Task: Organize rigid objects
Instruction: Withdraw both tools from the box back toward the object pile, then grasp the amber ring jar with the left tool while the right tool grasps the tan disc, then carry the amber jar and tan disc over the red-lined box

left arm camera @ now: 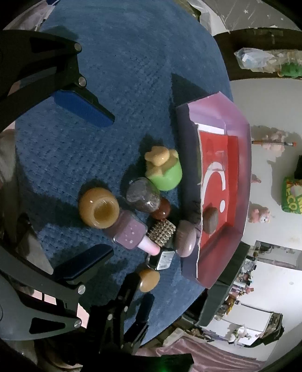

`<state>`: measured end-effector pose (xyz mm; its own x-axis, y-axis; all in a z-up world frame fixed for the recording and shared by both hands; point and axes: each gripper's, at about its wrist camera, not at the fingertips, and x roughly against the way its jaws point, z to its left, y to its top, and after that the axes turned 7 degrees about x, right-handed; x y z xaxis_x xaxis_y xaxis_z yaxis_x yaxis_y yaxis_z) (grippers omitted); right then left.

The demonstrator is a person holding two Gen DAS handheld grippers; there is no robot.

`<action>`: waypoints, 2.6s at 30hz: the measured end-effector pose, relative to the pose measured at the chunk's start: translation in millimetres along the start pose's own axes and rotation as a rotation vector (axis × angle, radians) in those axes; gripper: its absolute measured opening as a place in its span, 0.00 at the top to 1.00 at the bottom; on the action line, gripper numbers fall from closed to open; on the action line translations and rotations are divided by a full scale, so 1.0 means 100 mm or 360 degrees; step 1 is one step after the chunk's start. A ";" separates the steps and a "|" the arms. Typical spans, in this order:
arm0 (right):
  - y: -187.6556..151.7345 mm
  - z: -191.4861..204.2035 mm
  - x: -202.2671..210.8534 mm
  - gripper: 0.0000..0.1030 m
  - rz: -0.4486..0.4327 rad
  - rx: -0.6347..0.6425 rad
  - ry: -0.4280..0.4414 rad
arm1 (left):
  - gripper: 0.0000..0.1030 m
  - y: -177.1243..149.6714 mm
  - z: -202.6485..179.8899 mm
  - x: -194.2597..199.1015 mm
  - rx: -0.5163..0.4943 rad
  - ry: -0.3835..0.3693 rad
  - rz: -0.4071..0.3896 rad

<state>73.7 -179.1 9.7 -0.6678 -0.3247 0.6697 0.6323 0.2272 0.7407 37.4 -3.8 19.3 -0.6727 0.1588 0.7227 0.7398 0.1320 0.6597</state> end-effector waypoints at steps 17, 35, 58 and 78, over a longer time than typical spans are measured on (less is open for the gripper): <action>0.02 0.08 -0.08 0.33 -0.0029 0.0086 -0.0110 | 0.32 -0.11 -0.23 -0.07 -0.0213 0.0049 -0.0082; 0.03 0.06 0.00 0.61 -0.0038 0.0064 -0.0022 | 0.66 -0.08 -0.24 0.07 -0.0206 -0.0090 -0.0113; 0.51 0.07 0.25 0.61 -0.0147 0.0046 0.0094 | 0.66 0.55 -0.06 0.26 -0.0124 -0.0141 -0.0281; 1.26 -0.12 -0.21 0.61 -0.0085 0.0072 0.0144 | 0.66 1.35 0.00 -0.28 -0.0104 -0.0113 -0.0207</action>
<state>172.0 -154.2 88.2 -0.6605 -0.4186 0.6234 0.5771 0.2482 0.7780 156.2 9.4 88.5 -0.7588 0.2139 0.6152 0.6426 0.0922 0.7606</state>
